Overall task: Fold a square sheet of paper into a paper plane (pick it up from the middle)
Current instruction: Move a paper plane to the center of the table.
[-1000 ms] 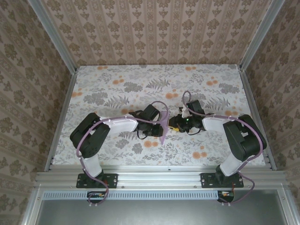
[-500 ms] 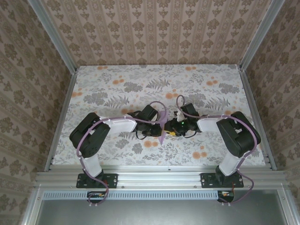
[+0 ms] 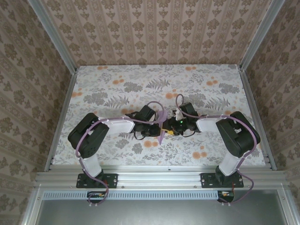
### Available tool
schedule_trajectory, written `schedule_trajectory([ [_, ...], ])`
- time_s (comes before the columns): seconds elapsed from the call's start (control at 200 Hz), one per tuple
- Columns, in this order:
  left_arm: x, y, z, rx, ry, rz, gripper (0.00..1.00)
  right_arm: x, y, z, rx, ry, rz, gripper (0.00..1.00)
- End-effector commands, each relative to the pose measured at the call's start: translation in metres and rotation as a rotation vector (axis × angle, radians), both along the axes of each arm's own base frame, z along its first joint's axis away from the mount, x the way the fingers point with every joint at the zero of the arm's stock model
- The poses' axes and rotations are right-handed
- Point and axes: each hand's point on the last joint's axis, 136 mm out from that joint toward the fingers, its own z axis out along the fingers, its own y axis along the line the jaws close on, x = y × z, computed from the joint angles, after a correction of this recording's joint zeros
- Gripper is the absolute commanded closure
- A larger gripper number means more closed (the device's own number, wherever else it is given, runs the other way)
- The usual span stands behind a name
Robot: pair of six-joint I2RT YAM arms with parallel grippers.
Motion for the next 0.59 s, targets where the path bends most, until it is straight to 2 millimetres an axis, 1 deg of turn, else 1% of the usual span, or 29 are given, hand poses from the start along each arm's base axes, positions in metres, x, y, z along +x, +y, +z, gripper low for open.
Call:
schedule_trajectory([
  [0.0, -0.001, 0.001, 0.007, -0.042, 0.014, 0.021, 0.86, -0.001, 0.012, 0.010, 0.077, 0.002, 0.008, 0.57],
  [0.105, -0.001, 0.001, 0.008, -0.076, 0.031, 0.035, 0.87, 0.000, 0.017, 0.015, 0.113, 0.004, -0.002, 0.57],
  [0.22, 0.001, 0.000, 0.010, -0.104, 0.038, 0.047, 0.88, -0.004, 0.016, 0.009, 0.072, 0.010, 0.009, 0.57],
  [0.245, 0.001, 0.000, 0.010, -0.110, 0.041, 0.048, 0.88, -0.005, 0.014, 0.005, 0.053, 0.020, 0.013, 0.58],
  [0.37, 0.003, -0.001, 0.014, -0.136, 0.045, 0.057, 0.88, -0.008, 0.012, -0.004, 0.012, 0.033, 0.020, 0.60],
  [0.475, 0.004, -0.001, 0.017, -0.160, 0.052, 0.066, 0.88, -0.008, 0.009, -0.008, -0.030, 0.035, 0.028, 0.63],
  [0.59, 0.004, -0.002, 0.019, -0.181, 0.057, 0.070, 0.89, -0.007, 0.011, -0.008, -0.033, 0.033, 0.031, 0.67],
])
